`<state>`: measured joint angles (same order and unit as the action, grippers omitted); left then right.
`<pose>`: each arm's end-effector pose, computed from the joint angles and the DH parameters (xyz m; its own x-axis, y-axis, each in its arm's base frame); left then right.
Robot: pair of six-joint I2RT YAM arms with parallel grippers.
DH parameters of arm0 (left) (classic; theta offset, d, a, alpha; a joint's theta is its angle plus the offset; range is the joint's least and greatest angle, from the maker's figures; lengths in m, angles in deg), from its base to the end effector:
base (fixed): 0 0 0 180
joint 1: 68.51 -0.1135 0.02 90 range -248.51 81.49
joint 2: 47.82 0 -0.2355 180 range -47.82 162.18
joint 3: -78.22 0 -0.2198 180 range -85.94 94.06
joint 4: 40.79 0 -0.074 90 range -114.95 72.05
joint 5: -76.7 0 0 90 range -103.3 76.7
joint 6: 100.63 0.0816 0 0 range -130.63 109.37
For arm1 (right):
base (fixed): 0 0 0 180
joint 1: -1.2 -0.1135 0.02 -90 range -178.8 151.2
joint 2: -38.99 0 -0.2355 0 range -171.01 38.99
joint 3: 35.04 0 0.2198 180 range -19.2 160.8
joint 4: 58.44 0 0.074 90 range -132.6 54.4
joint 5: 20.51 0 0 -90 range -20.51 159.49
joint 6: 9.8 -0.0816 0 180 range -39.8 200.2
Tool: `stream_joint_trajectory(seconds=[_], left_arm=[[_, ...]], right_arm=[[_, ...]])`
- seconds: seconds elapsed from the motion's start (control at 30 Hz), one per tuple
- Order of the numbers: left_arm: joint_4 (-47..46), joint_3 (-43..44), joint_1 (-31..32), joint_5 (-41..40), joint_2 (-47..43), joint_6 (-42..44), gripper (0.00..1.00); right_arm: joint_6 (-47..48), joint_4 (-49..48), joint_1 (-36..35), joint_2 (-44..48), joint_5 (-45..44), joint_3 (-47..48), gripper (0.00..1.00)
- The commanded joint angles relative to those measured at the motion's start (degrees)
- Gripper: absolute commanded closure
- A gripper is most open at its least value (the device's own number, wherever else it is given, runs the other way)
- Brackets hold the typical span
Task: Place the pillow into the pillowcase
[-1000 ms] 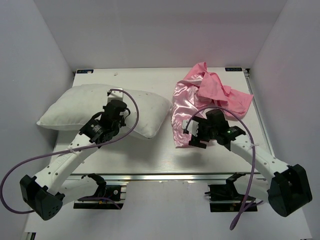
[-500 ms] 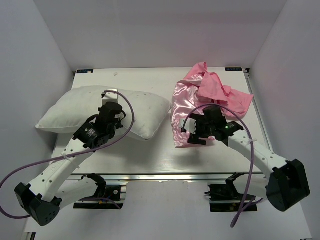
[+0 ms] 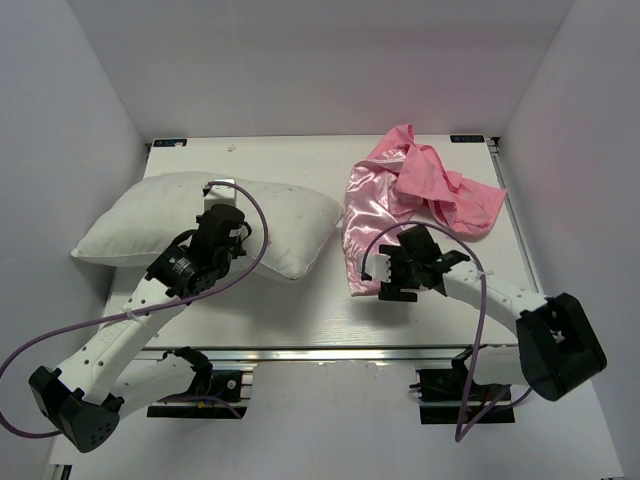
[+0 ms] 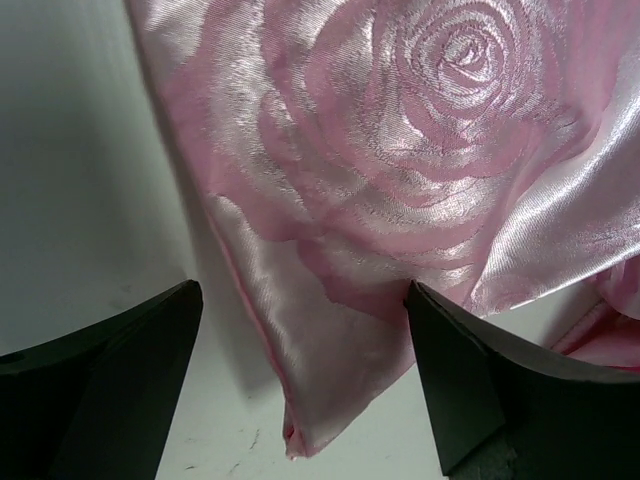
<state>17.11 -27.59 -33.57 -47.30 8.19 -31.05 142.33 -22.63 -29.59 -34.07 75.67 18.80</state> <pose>0.1951 -0.0806 0.2868 -0.5336 0.0199 -0.8455 -0.0682 0.9954 0.0665 0.2084 0.1344 0.1393 0.1677 -0.9232 -0.3459 -0.8850 0.0137 -0.4654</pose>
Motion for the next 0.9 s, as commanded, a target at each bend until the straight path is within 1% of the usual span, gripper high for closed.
stream_joint_trajectory(seconds=[0.0, 0.03, 0.1, 0.13, 0.2, 0.23, 0.27, 0.3, 0.33, 0.4, 0.43, 0.5, 0.53, 0.63, 0.67, 0.7, 0.73, 0.77, 0.8, 0.87], left_arm=[[-2.9, 2.3, -0.3, -1.9, -2.7, -1.0, 1.0], [-2.9, 2.3, -0.3, -1.9, -2.8, -1.2, 1.0], [-2.8, 2.1, -0.3, -1.9, -3.0, -1.6, 1.0], [-2.8, 2.1, -0.3, -1.9, -3.3, -1.8, 1.0], [-2.5, 2.1, -0.3, -2.1, -3.5, -2.1, 1.0], [-2.4, 2.1, -0.3, -2.2, -3.8, -2.1, 1.0], [-2.3, 2.2, -0.3, -2.6, -4.1, -2.1, 1.0], [-2.1, 2.4, -0.3, -2.7, -4.2, -2.1, 1.0], [-1.9, 2.6, -0.3, -2.9, -4.3, -2.1, 1.0], [-1.3, 3.4, -0.3, -3.4, -4.8, -1.9, 1.0], [-1.2, 3.7, -0.3, -3.6, -4.9, -1.8, 1.0], [-1.3, 4.2, -0.3, -3.9, -5.0, -1.3, 1.0], [-1.4, 4.7, -0.3, -3.9, -5.0, -0.9, 1.0], [-2.9, 4.6, -0.3, -3.4, -4.9, -0.4, 1.0], [-3.4, 4.4, -0.3, -3.1, -4.7, -0.1, 1.0], [-4.5, 4.2, -0.3, -2.6, -4.2, 0.1, 1.0], [-5.1, 4.0, -0.3, -2.3, -4.0, 0.4, 1.0], [-5.7, 3.9, -0.3, -2.0, -3.6, 0.6, 1.0], [-6.9, 3.9, -0.3, -1.4, -2.9, 0.9, 1.0], [-7.0, 4.3, -0.3, -1.1, -2.0, 1.2, 1.0]], right_arm=[[-0.3, -8.1, -0.1, -2.7, -5.2, 1.5, 0.13], [-0.4, -11.1, -0.2, -3.4, -6.0, 1.4, 0.16], [-0.6, -12.4, -0.2, -5.7, -5.9, 2.5, 0.25], [-1.0, -11.5, -0.2, -7.3, -6.0, 3.3, 0.35], [-2.2, -8.9, -0.2, -8.5, -4.7, 6.5, 0.52], [-3.4, -7.1, -0.1, -9.0, -3.5, 7.9, 0.73], [-3.9, -3.3, 0.0, -9.3, -2.3, 10.2, 0.82], [-4.0, -1.7, 0.0, -8.9, -1.1, 10.9, 0.88], [-3.9, -0.6, 0.0, -7.0, 0.7, 11.0, 0.98], [-2.9, 1.3, 0.4, -4.1, 0.9, 9.5, 1.0], [-1.8, 2.2, 0.9, -1.0, 0.5, 8.6, 1.0], [2.0, 6.4, 4.3, 2.2, -1.2, 5.7, 1.0], [5.2, 10.1, 8.9, 5.3, -1.3, 5.0, 1.0], [9.9, 16.0, 17.8, 11.3, 0.0, 3.9, 1.0], [11.1, 18.2, 22.4, 12.7, 0.1, 4.1, 1.0], [12.2, 22.9, 24.3, 14.0, 0.9, 4.8, 1.0], [12.4, 25.2, 27.5, 16.4, 1.6, 5.2, 1.0], [12.1, 27.1, 28.8, 17.6, 1.8, 5.2, 1.0], [9.7, 29.7, 30.2, 19.7, -0.4, 4.0, 1.0], [8.7, 29.6, 33.1, 21.5, -2.0, 1.5, 1.0]])
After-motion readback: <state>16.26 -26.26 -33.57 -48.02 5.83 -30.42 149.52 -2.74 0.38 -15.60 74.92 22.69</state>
